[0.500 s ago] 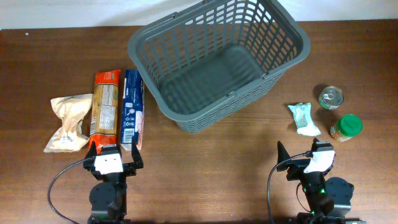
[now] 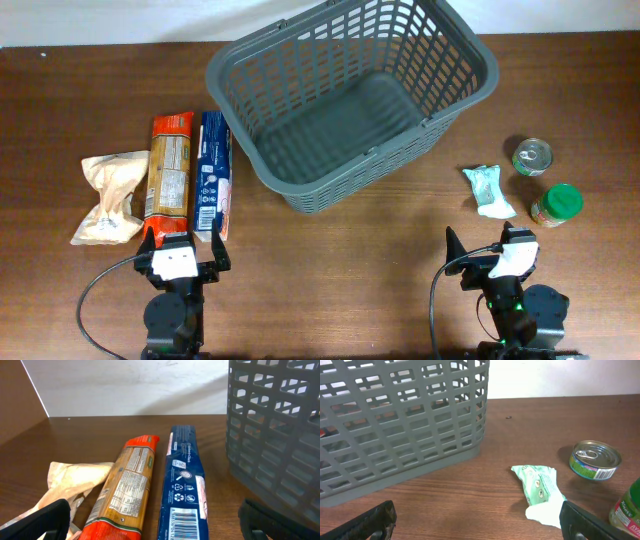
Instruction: Pack container
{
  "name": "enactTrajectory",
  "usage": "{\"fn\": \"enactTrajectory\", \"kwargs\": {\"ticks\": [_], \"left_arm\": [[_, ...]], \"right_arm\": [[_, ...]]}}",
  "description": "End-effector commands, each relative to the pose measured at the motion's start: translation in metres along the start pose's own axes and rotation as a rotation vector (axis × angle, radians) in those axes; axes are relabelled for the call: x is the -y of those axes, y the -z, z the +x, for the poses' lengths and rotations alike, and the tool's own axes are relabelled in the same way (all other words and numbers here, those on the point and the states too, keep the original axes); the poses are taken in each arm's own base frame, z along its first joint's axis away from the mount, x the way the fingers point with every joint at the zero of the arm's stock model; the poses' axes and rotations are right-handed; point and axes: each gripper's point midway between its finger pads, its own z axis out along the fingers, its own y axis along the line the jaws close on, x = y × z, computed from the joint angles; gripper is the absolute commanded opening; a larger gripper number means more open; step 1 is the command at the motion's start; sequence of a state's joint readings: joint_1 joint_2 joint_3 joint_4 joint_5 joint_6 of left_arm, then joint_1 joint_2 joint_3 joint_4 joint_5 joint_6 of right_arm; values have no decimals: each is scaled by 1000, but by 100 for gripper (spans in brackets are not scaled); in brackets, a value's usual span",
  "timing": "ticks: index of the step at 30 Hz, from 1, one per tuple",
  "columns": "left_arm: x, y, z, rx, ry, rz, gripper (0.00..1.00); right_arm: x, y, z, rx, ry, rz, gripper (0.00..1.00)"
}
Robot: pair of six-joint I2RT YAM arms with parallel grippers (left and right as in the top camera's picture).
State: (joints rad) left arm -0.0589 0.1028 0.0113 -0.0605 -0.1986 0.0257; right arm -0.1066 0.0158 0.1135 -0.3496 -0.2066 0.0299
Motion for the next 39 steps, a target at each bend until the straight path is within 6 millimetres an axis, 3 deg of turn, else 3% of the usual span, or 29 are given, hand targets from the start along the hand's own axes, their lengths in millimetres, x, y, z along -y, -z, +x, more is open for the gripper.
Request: {"fn": "enactTrajectory", "kwargs": {"ticks": [1, 35, 39], "left_arm": [[-1, 0, 1, -3, -9, -8, 99], [-3, 0, 1, -3, -20, -19, 99], [3, 0, -2, 9, -17, 21, 99]], "right_arm": [[-1, 0, 1, 4, -4, 0, 99], [-3, 0, 2, -2, -6, -17, 99], [-9, 0, -13, 59, -82, -49, 99]]}}
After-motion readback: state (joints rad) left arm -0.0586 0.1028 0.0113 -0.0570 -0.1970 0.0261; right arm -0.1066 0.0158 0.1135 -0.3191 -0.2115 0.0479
